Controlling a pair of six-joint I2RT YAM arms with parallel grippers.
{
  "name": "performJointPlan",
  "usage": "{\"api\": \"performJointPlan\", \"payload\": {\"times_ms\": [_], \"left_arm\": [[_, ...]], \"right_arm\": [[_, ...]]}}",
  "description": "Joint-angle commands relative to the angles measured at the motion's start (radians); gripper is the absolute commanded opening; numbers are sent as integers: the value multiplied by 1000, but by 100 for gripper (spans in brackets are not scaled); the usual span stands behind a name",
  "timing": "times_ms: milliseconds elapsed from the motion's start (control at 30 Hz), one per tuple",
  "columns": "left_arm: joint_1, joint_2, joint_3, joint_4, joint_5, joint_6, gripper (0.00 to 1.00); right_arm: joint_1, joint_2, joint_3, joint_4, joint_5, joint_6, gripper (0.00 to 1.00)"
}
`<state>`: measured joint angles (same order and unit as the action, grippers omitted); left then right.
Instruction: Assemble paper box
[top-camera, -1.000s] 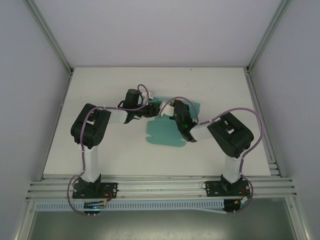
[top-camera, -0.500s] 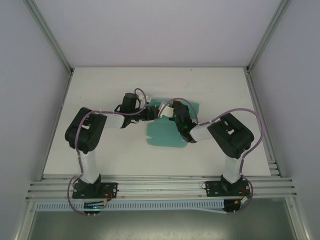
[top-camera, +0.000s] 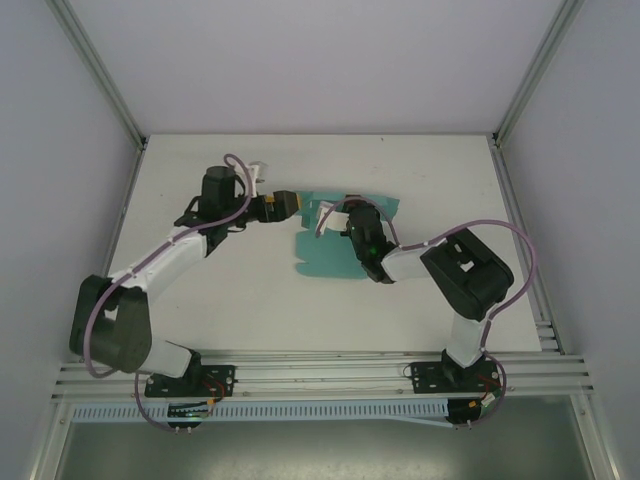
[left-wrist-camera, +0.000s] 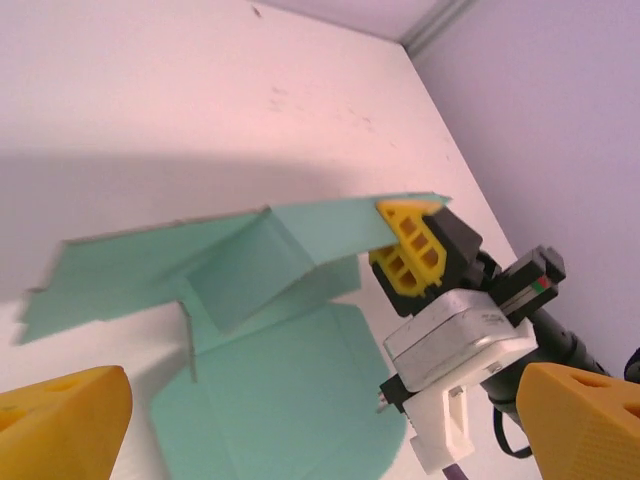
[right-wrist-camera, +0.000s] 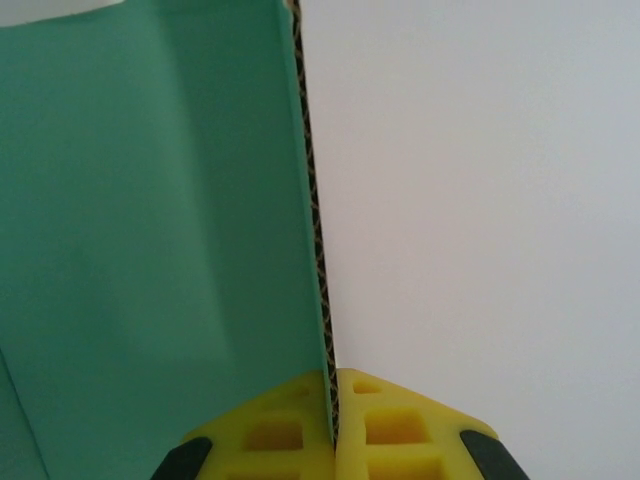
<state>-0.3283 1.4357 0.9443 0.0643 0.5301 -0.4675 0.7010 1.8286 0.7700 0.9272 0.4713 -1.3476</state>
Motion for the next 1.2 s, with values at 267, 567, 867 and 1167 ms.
{"api": "performJointPlan", "payload": {"times_ms": [267,567,867,1167], "left_arm": [[71,110,107,-186,-83,171,99],[77,388,442,-364,6,520,87],[76,592,662,-578,135,790,70],[74,614,676,-687,260,900,50]], "right_arm": [[-6,165,-74,337,-39,-196,0],[2,198,-93,403,8,-169,0],[3,182,-86,364,-1,-175,0],[6,163,-68,316,29,-141,0]]}}
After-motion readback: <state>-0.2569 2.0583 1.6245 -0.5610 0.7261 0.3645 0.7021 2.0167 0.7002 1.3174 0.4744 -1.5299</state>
